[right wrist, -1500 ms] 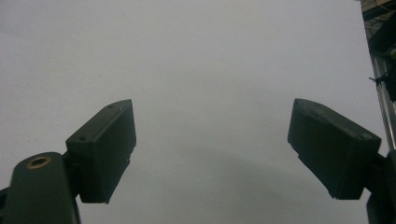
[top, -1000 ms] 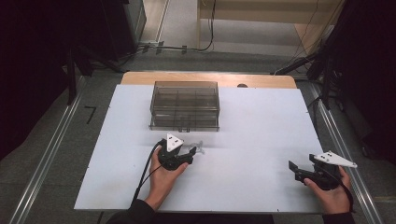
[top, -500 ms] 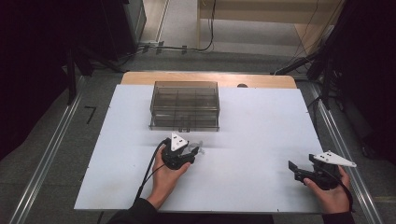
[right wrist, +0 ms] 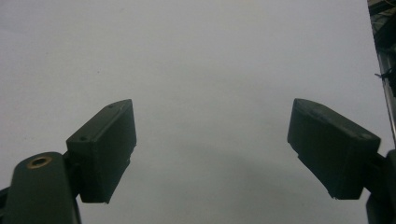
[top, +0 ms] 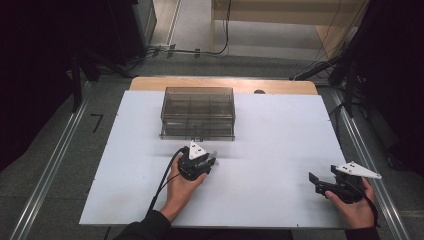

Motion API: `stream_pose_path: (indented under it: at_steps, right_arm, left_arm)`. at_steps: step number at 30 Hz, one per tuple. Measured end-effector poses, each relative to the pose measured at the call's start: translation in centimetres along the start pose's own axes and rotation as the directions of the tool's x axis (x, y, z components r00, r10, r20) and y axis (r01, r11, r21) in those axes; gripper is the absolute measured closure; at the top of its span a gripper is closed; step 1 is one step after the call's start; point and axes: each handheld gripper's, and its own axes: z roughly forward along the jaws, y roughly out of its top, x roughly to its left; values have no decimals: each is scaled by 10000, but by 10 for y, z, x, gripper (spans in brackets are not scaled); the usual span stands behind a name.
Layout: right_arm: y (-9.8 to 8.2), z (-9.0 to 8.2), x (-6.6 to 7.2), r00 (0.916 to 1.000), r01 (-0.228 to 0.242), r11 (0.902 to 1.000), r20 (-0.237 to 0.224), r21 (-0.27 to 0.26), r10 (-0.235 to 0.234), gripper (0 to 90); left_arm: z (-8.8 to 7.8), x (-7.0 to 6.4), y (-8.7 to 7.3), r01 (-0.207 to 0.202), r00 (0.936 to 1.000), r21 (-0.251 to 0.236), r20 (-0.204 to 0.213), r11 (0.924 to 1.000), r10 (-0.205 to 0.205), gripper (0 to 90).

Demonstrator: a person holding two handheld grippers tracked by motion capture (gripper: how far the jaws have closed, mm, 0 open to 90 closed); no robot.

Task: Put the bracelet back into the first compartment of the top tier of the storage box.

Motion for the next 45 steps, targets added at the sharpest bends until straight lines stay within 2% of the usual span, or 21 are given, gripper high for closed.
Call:
stream_pose_path:
  at_steps: [10,12,26,39,45]
  right_arm:
    - [0,0,0,10000,8,10000,-9,5,-8,144]
    - [0,0,0,10000,8,10000,-12,3,-8,144]
    - [-1,-1,-1,10000,-52,10000,3,14,52,144]
    - [-1,0,-2,10000,-37,10000,9,7,37,144]
    - [-1,0,-2,10000,-37,10000,14,3,37,144]
  left_arm:
    - [3,2,1,-62,9987,306,502,9995,47,858]
    - [3,3,1,79,9981,318,601,9995,-98,862]
    - [-1,1,2,200,9965,-71,808,9998,-194,879]
    - [-17,8,8,795,9918,-594,1053,9951,-730,880]
    - [-26,11,10,979,9907,-818,1028,9918,-893,880]
